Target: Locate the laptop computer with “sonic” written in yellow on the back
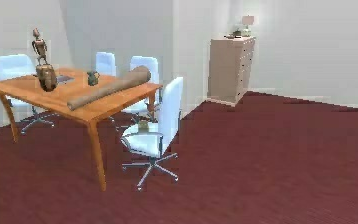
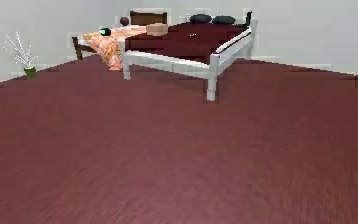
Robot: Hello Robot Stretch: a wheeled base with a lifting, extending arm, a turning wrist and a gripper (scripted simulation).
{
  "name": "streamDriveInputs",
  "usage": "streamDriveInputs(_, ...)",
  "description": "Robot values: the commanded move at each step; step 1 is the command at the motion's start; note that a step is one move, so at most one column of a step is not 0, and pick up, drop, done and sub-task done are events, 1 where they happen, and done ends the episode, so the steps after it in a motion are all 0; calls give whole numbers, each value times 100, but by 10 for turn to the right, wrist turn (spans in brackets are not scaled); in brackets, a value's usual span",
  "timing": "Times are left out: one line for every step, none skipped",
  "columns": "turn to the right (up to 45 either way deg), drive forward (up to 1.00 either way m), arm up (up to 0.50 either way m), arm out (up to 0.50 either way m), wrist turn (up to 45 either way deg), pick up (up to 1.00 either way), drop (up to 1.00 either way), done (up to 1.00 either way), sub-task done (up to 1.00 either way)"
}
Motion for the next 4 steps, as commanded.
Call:
streamDriveInputs(-450,0,0,0,0,0,0,0,0)
streamDriveInputs(-450,0,0,0,0,0,0,0,0)
streamDriveInputs(-180,0,0,0,0,0,0,0,0)
streamDriveInputs(0,100,0,0,0,0,0,0,0)
